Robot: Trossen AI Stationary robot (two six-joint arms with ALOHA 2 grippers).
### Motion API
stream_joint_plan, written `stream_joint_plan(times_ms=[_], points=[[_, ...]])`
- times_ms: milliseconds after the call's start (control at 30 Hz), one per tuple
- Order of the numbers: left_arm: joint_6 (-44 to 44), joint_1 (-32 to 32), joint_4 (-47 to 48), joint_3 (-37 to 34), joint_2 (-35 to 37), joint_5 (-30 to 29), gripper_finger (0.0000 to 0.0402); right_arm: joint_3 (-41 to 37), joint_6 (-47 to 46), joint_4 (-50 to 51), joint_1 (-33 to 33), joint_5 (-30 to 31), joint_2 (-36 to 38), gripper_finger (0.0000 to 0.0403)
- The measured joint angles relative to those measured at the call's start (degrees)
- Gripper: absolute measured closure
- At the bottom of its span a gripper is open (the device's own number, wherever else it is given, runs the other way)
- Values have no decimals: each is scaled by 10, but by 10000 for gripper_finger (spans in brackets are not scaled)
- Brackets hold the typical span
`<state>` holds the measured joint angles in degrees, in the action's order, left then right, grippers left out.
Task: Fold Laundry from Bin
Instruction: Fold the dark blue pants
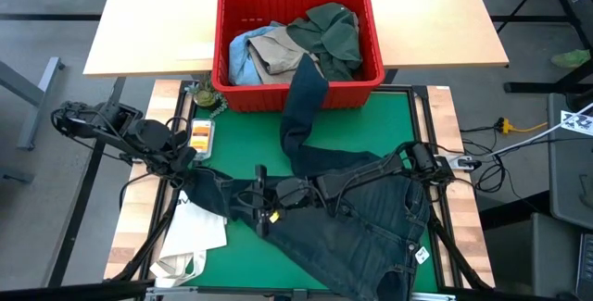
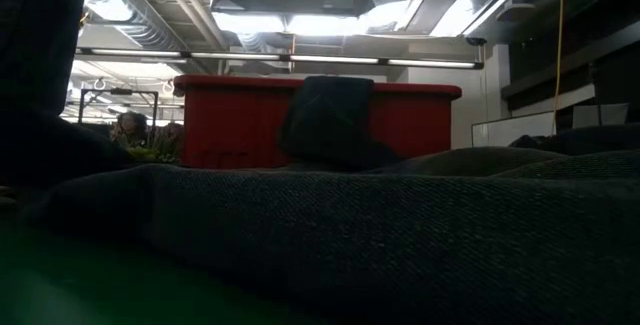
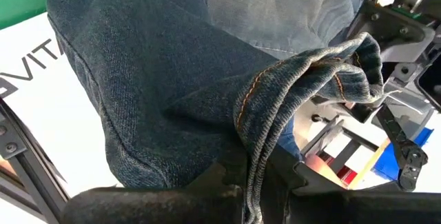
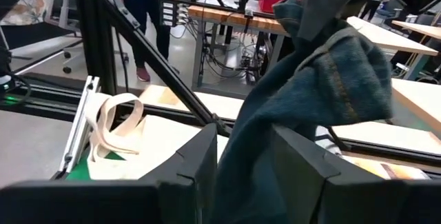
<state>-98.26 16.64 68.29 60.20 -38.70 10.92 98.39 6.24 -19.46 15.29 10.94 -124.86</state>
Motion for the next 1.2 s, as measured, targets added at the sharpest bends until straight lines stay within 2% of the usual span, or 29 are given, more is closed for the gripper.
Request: stream_joint_plan(times_ms=[133, 367, 500, 633, 833, 933, 1067, 1200], points=[[0, 0, 0, 0, 0, 0, 390, 0, 0, 0, 0, 1, 0, 254], [0, 0, 0, 0, -5, 0, 390, 0, 0, 2, 0, 41, 0, 183], [0, 0, 0, 0, -5, 0, 390, 0, -28, 0, -7, 11, -1, 158], [0, 0, 0, 0, -5, 0, 390, 0, -91, -4, -18, -15, -11, 154], [1, 0, 0, 0, -5, 0, 390, 0, -120, -15, -42, -16, -15, 163], [12, 0, -1, 0, -5, -1, 390, 0, -120, -62, -58, -51, -15, 178], [14, 0, -3, 0, -5, -3, 390, 1, -121, -79, -79, -96, -14, 222], [14, 0, -4, 0, -5, -6, 390, 0, -136, -72, -93, -125, -14, 291]])
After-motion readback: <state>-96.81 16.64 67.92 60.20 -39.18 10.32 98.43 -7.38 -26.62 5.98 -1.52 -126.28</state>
